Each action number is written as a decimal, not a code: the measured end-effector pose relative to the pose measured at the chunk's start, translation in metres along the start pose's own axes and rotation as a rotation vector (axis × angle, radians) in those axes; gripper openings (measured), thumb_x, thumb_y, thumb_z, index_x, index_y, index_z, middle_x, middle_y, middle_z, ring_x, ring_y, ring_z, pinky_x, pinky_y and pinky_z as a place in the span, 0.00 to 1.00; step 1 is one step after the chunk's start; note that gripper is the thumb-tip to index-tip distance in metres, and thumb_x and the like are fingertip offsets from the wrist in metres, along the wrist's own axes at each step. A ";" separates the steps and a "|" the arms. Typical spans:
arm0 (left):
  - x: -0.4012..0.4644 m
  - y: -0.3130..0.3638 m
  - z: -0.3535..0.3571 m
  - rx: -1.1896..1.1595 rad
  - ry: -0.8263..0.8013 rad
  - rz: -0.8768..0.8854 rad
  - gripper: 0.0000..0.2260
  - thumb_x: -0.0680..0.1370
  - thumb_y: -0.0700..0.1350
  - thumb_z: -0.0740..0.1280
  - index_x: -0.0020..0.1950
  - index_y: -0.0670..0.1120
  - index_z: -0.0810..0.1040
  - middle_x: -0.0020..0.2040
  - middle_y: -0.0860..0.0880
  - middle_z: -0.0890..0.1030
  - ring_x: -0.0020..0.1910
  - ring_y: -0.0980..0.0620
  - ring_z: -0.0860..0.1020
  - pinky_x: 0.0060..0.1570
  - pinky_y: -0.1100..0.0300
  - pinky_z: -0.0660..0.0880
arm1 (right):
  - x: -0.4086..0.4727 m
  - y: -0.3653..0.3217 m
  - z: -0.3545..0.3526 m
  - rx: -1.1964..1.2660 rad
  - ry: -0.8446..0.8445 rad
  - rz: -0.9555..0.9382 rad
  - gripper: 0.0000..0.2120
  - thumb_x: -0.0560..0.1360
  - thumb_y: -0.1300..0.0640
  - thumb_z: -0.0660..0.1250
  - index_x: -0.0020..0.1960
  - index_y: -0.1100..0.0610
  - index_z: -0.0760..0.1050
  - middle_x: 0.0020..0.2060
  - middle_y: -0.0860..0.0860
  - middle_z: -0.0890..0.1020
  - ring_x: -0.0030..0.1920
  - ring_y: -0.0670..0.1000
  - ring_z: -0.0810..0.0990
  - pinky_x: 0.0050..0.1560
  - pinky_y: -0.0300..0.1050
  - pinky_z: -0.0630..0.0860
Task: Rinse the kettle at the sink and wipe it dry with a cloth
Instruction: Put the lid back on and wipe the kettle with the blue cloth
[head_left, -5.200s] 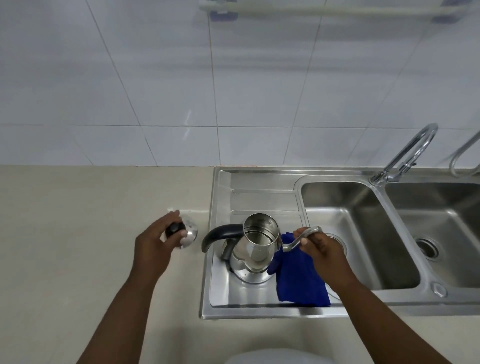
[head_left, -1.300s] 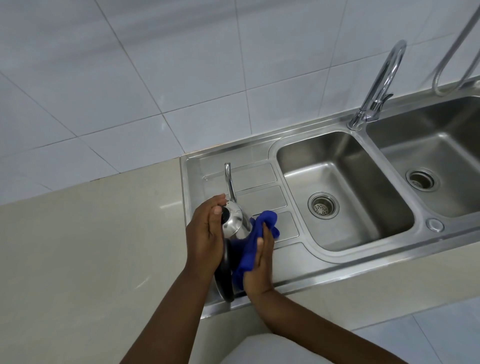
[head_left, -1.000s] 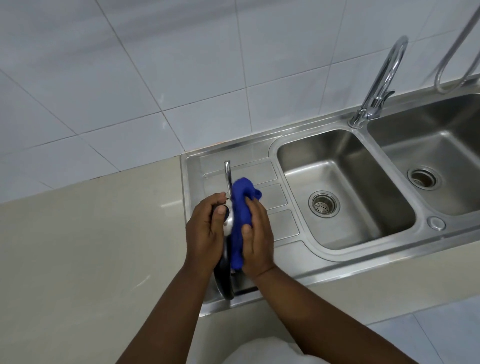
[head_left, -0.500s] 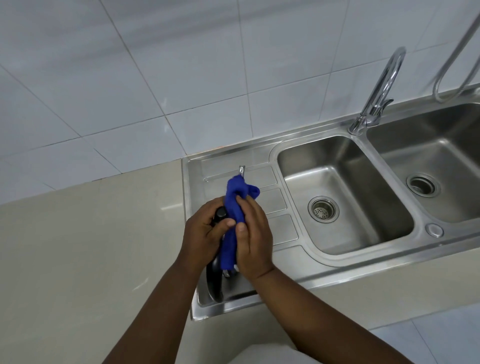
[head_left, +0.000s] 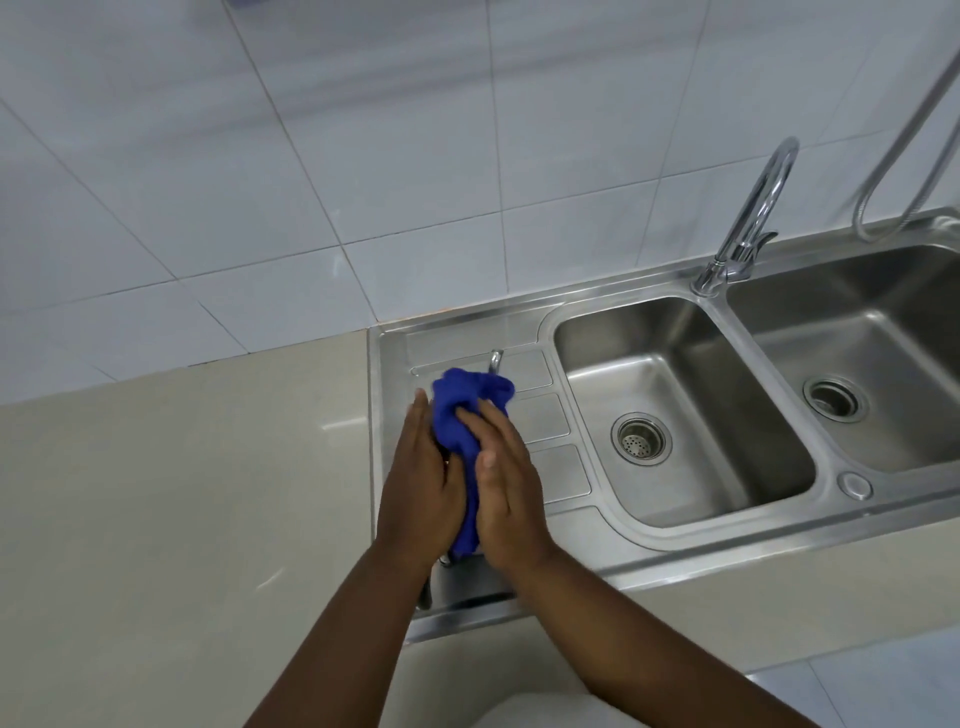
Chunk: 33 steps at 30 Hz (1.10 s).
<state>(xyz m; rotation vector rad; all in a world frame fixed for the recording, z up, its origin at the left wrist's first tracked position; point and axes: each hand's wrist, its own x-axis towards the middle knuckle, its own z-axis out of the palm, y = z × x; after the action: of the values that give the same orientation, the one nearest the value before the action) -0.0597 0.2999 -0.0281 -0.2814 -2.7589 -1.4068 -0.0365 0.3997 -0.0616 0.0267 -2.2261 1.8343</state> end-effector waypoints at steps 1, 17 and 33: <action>0.001 0.000 -0.002 -0.031 -0.019 0.059 0.23 0.82 0.44 0.57 0.77 0.52 0.57 0.75 0.54 0.66 0.72 0.60 0.67 0.70 0.60 0.66 | 0.008 0.002 -0.006 -0.035 -0.038 -0.044 0.26 0.82 0.40 0.45 0.72 0.47 0.69 0.73 0.48 0.70 0.74 0.48 0.67 0.75 0.48 0.63; 0.025 -0.016 -0.021 0.172 -0.257 0.334 0.32 0.80 0.62 0.50 0.79 0.53 0.41 0.80 0.54 0.43 0.79 0.56 0.48 0.76 0.40 0.54 | 0.007 -0.006 -0.019 -0.209 -0.134 0.011 0.31 0.78 0.33 0.42 0.76 0.44 0.61 0.77 0.46 0.64 0.76 0.45 0.61 0.77 0.44 0.58; 0.010 -0.006 0.001 0.435 -0.038 -0.007 0.36 0.75 0.70 0.38 0.79 0.53 0.43 0.80 0.53 0.43 0.79 0.55 0.44 0.76 0.54 0.42 | -0.063 0.025 -0.011 -0.181 -0.166 0.149 0.35 0.77 0.32 0.47 0.75 0.41 0.33 0.81 0.49 0.39 0.81 0.50 0.45 0.78 0.60 0.57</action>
<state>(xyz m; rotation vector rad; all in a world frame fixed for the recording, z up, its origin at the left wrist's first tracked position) -0.0701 0.2984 -0.0326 -0.2799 -2.9971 -0.7732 0.0224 0.4060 -0.0971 -0.0214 -2.5656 1.7513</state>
